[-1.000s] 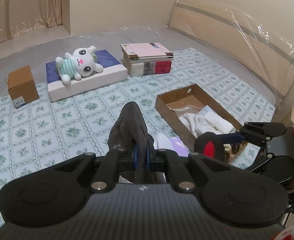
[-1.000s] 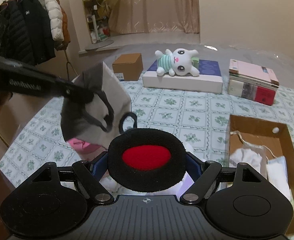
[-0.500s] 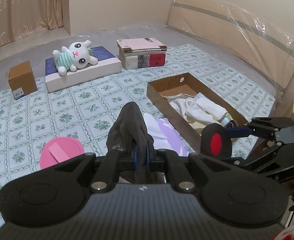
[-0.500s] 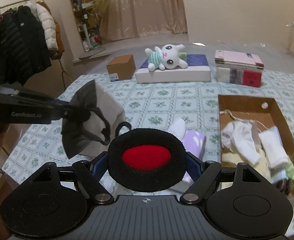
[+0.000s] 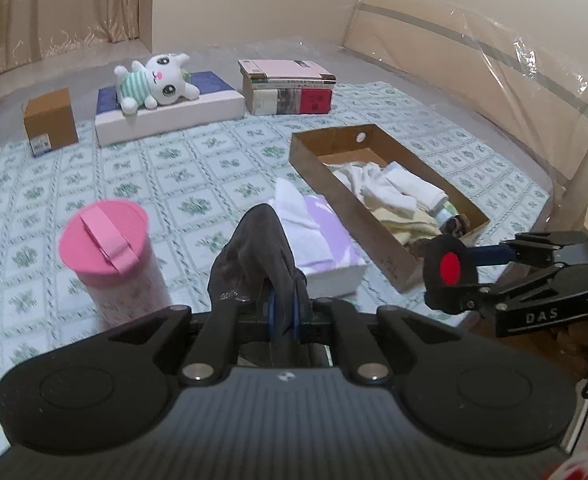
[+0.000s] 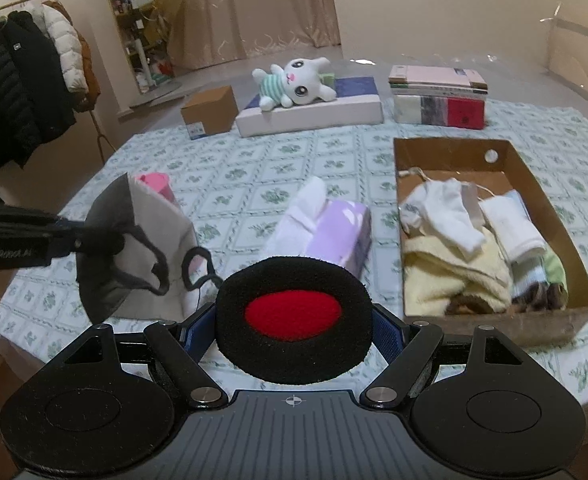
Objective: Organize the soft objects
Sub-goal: 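Carry the dark sock and black-red pad over the cardboard tray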
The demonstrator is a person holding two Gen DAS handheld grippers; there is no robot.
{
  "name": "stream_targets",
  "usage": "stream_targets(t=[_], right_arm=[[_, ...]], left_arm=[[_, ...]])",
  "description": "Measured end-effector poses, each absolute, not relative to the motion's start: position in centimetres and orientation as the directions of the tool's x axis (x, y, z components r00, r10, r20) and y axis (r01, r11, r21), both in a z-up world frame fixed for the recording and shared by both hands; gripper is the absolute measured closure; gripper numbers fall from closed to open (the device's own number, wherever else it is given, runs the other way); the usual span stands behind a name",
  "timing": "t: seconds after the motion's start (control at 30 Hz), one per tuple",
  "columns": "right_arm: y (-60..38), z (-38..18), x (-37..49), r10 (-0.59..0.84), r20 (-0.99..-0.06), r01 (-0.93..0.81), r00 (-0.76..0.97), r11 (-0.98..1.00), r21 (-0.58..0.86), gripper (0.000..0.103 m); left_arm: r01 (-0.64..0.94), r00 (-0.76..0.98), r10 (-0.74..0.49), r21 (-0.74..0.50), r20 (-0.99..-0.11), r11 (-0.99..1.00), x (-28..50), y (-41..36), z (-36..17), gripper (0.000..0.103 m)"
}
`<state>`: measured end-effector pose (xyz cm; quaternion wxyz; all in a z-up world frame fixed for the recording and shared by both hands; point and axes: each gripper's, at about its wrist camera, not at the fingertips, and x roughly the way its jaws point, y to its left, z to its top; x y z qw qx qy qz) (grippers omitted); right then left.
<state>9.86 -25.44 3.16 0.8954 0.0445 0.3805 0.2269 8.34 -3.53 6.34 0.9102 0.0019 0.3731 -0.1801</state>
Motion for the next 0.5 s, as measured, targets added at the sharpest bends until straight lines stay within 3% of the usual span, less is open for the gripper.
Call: stream_targets(t=[0.5], right_arm=[[-30.1,1.9,8.3,0.333,-0.698,-0.264,0.634,0.941,0.210,0.024]], left_arm=[[0.426,0.581,-0.445,-0.211,-0.682,0.880,7.6,-10.2,4.4,0.096]])
